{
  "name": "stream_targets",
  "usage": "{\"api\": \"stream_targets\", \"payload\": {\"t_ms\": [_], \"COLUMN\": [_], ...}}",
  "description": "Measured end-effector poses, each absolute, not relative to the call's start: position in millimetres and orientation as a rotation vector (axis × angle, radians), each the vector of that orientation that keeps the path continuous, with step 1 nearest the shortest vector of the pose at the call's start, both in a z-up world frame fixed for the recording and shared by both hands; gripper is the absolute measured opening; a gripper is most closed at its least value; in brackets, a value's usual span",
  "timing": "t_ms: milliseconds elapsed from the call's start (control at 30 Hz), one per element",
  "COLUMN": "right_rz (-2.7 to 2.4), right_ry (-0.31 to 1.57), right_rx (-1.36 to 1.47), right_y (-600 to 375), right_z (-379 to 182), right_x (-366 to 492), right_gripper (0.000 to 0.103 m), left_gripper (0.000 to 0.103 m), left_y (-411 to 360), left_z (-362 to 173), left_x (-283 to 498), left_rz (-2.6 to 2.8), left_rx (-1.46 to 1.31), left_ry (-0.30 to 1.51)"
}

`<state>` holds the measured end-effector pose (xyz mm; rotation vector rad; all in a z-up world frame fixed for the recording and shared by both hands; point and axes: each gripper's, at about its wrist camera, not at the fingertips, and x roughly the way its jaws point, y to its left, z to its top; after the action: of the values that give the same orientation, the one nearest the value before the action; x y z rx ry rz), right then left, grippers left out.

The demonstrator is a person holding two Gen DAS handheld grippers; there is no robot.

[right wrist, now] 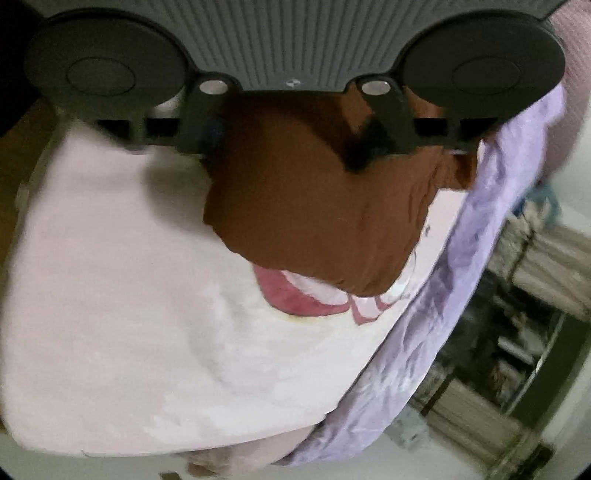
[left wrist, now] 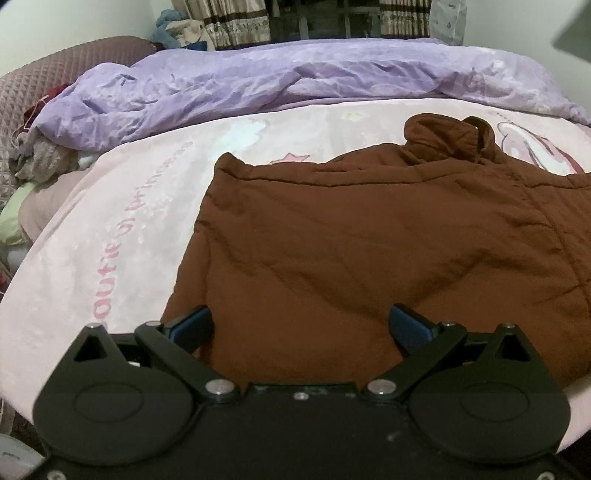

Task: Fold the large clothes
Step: 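Grasp a jacket side edge with the right tool and lift it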

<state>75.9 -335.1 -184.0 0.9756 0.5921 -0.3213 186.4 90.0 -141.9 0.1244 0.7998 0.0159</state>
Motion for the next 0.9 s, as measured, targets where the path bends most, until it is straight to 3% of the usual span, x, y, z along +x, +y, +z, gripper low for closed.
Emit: {"api": "stream_targets", "payload": {"t_ms": [100, 500, 900], "right_rz": [-0.281, -0.009, 0.245], "right_ry": [0.493, 0.174, 0.179], "right_rx": [0.849, 0.232, 0.205], "right_y": [-315, -94, 33], "right_z": [-154, -19, 11], "right_x": [68, 87, 120], "right_gripper": [0.03, 0.023, 0.019], "left_gripper": [0.103, 0.103, 0.103], "left_y": [86, 102, 180], "left_z": [-137, -118, -115], "left_x": [194, 203, 213], "left_rz": [0.009, -0.005, 0.102], "left_rx": [0.142, 0.179, 0.141], "left_ry": [0.807, 0.783, 0.802]}}
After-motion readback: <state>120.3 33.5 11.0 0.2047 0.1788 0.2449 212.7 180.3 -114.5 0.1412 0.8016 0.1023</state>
